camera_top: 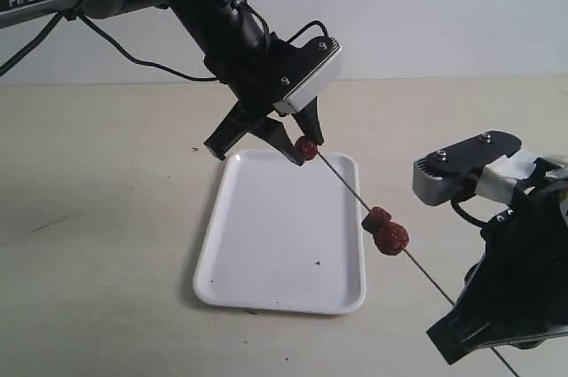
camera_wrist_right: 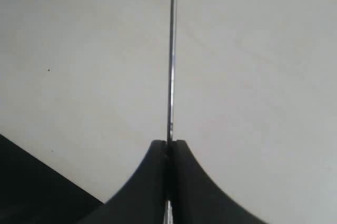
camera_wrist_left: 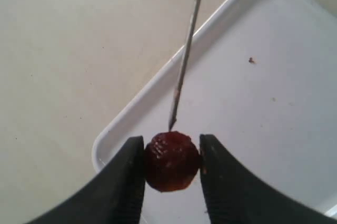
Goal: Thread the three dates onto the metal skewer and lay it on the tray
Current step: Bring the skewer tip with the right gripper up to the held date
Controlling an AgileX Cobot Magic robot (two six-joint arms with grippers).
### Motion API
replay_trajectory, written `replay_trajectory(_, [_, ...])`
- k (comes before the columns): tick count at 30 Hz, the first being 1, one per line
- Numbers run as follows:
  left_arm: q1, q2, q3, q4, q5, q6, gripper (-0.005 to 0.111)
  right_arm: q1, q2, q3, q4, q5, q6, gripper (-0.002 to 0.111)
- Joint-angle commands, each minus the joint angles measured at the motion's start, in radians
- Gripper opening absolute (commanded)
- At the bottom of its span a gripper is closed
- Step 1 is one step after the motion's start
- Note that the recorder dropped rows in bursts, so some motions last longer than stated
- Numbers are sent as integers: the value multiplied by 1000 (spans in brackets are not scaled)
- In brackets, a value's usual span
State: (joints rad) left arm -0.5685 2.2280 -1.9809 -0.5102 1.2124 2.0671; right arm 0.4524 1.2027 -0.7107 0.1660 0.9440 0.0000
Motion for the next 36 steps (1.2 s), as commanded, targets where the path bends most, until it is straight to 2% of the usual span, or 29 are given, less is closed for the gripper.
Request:
replay_trajectory(1, [-3, -13, 3, -1, 9, 3, 35, 1, 20, -5, -10, -2, 0, 0])
replay_trajectory(12, [-3, -13, 3, 2, 9, 3, 35, 1, 69, -7, -8, -32, 0, 0])
replay_trajectory(26, [-3, -13, 3, 11, 9, 1, 35, 1, 67, -7, 4, 40, 0, 0])
replay_trajectory(36, [-3, -13, 3, 20, 9, -4, 35, 1, 21, -7, 7, 26, 9, 0])
